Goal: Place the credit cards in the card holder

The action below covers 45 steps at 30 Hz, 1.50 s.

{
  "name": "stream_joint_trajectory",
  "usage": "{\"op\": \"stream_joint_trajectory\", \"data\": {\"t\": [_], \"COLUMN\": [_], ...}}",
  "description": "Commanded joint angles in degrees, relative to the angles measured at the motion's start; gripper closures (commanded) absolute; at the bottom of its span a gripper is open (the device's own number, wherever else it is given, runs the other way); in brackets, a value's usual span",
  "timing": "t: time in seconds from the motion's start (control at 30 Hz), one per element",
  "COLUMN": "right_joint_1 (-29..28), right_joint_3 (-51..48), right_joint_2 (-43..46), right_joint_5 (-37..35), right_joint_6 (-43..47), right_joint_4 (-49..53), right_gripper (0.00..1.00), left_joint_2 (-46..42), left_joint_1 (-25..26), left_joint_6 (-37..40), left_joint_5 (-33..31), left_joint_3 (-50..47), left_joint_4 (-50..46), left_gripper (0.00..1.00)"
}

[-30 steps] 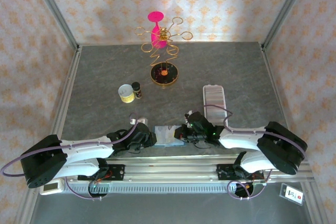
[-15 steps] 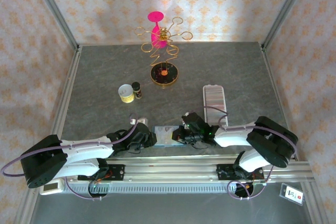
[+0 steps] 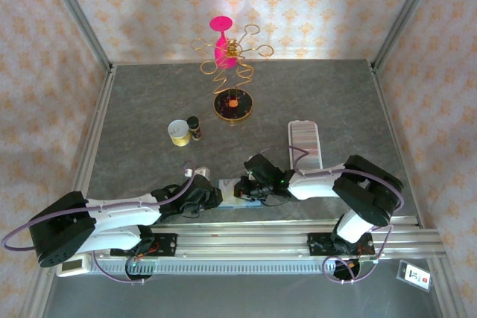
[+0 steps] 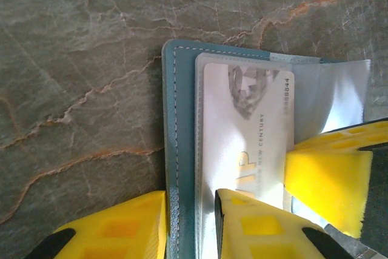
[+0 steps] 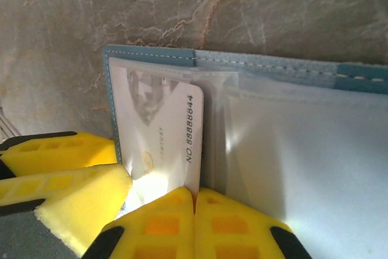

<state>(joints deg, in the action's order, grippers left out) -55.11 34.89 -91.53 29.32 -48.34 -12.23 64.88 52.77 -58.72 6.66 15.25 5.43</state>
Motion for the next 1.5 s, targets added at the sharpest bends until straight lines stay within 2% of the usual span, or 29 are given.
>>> {"op": "stream_joint_trajectory", "data": {"t": [0.0,0.03,0.2,0.23,0.53,0.87,1.07,1.47], "right_joint_1": [-1.49,-1.47,-1.57,-1.68,-2.72,-3.73,-4.65,-4.98], "right_joint_3": [1.97,2.11,2.92,2.62,-2.23,-0.98,1.33,1.50], "right_joint_2": [1.21,2.53,7.49,8.59,14.01,8.89,5.71,3.83], "right_joint_5": [-4.33,-5.92,-10.38,-11.02,-15.50,-16.29,-13.55,-9.23], "right_joint_6": [1.80,1.68,0.64,0.18,-3.49,-2.84,-3.55,-8.29], "right_joint_4": [5.89,7.20,14.26,15.24,20.11,21.52,16.03,3.11], "right_gripper": [0.96,0.93,0.66,0.64,0.58,0.55,0.51,0.53], "left_joint_2": [-0.66,-0.63,-0.96,-0.85,0.07,-0.41,-0.77,-2.66], "left_joint_1": [-0.23,-0.30,-0.25,-0.25,-0.25,-0.28,-0.30,-0.28], "left_joint_6": [-0.91,-0.87,-0.78,-0.78,-0.52,-0.83,-1.43,-3.10], "left_joint_5": [-0.15,-0.15,-0.07,-0.07,0.41,0.38,-0.14,-0.04], "left_joint_3": [-1.44,-1.41,-1.56,-1.54,-1.30,-1.78,-2.52,-5.29], "left_joint_4": [-0.51,-0.61,-0.73,-0.61,-0.07,-0.25,0.02,2.07], "left_gripper": [0.74,0.74,0.74,0.74,0.74,0.75,0.77,0.85]}}
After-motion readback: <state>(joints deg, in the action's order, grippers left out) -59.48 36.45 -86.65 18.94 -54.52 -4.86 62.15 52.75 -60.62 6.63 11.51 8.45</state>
